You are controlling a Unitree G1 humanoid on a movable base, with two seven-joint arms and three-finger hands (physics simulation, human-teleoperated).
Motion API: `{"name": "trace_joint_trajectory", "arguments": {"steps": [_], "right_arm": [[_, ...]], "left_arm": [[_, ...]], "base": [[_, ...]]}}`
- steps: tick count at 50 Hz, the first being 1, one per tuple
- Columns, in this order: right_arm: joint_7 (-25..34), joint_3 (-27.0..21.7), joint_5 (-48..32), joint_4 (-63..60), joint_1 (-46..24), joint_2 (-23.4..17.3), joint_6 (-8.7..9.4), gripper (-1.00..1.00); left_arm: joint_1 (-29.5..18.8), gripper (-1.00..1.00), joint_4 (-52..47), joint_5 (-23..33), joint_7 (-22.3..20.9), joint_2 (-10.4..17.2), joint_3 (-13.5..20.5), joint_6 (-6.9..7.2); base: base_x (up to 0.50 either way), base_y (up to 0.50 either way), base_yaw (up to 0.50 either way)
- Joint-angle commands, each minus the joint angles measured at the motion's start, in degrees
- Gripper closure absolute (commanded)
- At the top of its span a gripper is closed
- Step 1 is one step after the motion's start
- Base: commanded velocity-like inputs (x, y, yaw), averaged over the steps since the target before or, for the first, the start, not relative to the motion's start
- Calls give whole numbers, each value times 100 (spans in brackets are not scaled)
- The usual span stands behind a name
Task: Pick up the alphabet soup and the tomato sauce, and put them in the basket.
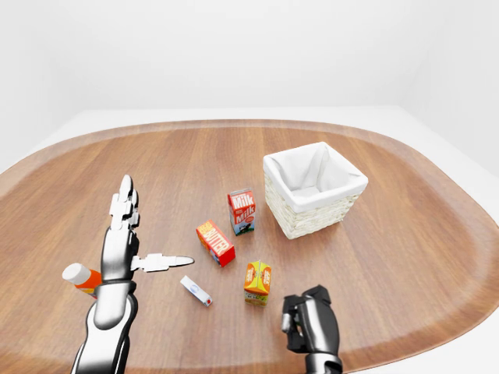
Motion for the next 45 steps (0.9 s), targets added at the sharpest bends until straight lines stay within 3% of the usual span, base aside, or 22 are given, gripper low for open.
{"name": "trace_joint_trajectory", "arguments": {"steps": [1, 45], "right_arm": [[187, -169, 157, -359, 108, 50, 0, 100], [1278, -975, 656, -1390, -427, 486, 0, 100]], "left_arm": [[-10, -100, 25, -19, 2, 1, 15, 0], [-4, -100, -17, -19, -15, 2, 13, 0]], "base": [[0, 0, 0], [0, 0, 0]]}}
